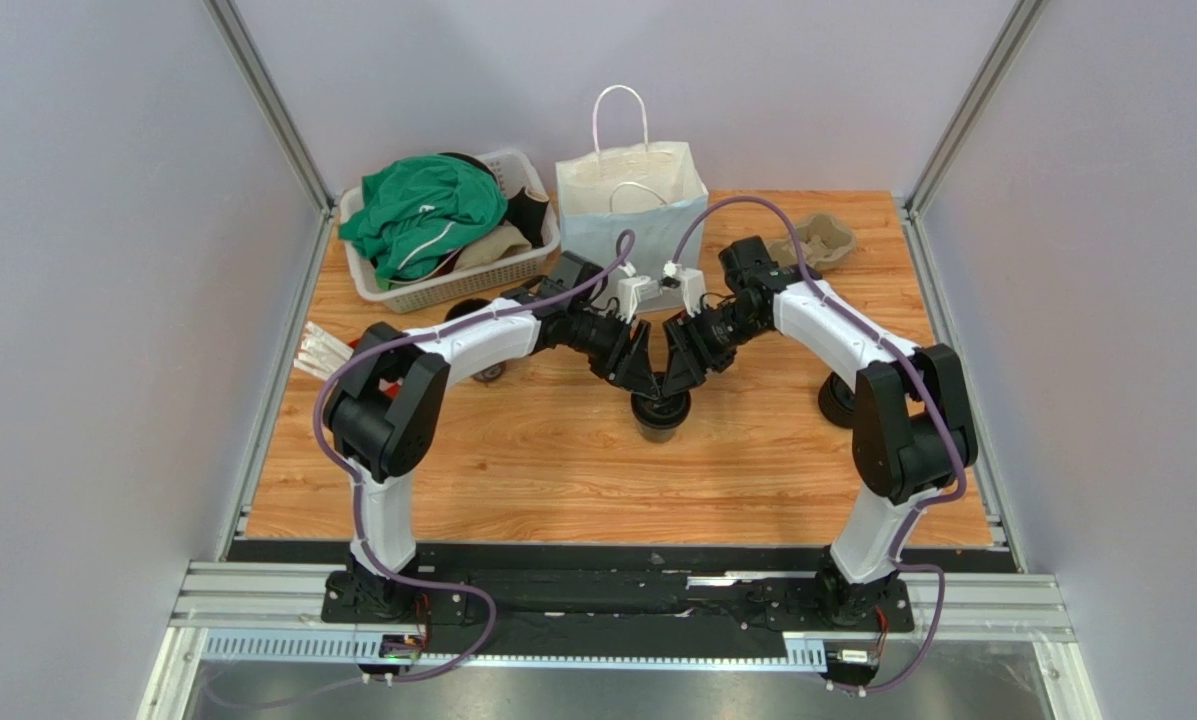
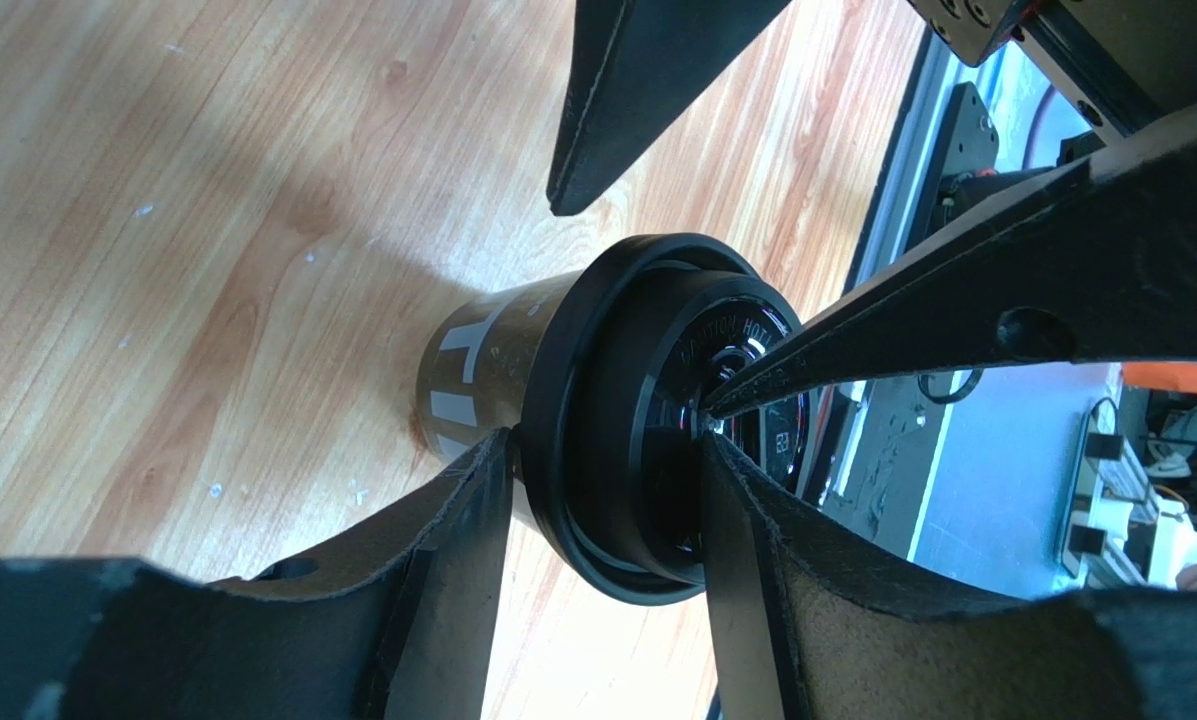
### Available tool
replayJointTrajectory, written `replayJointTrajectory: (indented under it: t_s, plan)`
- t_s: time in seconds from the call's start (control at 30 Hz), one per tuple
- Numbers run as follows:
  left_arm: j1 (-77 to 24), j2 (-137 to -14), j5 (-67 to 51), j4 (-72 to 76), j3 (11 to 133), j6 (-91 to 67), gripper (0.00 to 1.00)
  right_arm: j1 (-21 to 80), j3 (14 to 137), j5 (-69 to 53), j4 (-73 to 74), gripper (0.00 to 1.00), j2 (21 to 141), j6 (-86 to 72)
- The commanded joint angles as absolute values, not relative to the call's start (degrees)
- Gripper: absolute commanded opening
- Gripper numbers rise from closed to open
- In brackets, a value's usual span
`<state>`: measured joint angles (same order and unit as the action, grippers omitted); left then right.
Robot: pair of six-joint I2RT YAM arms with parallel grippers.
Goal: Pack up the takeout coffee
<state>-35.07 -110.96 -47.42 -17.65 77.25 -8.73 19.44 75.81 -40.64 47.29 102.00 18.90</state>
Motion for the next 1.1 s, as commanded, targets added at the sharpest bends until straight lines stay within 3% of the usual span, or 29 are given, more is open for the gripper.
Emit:
replayJointTrajectory:
  t_s: [0.0, 0.27, 1.07]
  plan:
    - [-37.8, -115.9, -40.3, -23.6, 76.3, -2.5, 0.55, 18.0, 77.5, -32.8, 44.9, 0.63, 101.3, 21.2]
    - [-37.9, -116.4, -39.7, -24.3, 76.9, -2.3, 0.54, 11.3, 81.1, -43.8, 46.7, 0.65, 99.2, 18.5]
    - [-38.7, -118.0, -37.4, -26.8, 79.6, -1.5, 0.54, 9.8, 74.6, -50.3, 48.1, 0.55, 102.8, 20.6]
